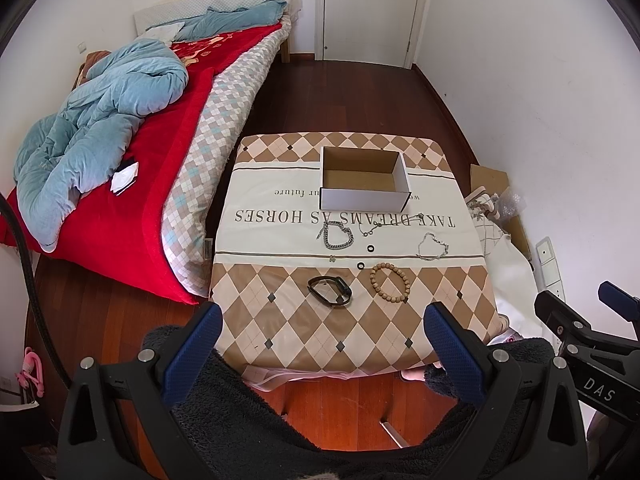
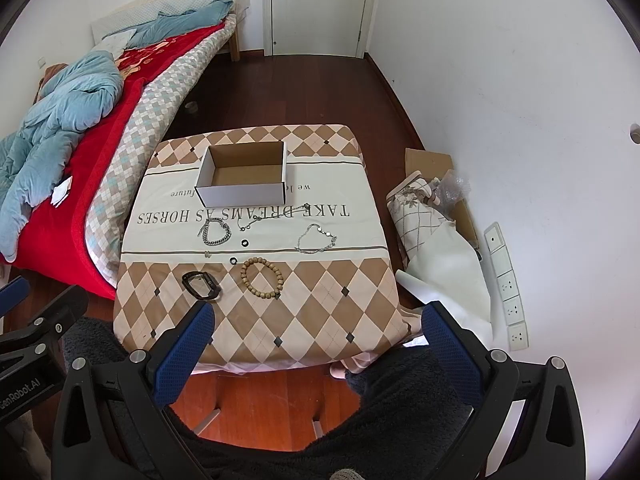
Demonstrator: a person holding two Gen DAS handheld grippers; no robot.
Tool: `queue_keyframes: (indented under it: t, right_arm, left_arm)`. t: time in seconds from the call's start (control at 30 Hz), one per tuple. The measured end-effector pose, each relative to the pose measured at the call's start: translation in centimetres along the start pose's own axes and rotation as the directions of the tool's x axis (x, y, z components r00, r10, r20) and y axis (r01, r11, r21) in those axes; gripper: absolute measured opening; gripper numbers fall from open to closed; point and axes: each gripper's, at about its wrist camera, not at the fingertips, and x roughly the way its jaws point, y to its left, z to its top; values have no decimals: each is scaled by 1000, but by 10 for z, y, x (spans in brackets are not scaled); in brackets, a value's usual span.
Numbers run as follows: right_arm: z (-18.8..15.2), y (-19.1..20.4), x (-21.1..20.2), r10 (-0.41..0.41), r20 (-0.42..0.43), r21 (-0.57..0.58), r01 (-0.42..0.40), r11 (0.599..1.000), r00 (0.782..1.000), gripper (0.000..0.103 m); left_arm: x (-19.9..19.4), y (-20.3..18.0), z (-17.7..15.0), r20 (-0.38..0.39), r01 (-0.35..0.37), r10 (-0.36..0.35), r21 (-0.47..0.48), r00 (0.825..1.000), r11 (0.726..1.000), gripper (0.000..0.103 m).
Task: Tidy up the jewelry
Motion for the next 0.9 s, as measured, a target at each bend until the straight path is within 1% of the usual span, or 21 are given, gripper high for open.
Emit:
queue_keyframes:
  t: [0.9]
  right_arm:
    - [0, -3, -4, 3, 13, 1, -3, 1000, 1000, 103]
  left_arm:
    - [-3, 0, 4, 8, 1, -1, 0, 1000, 1000, 103]
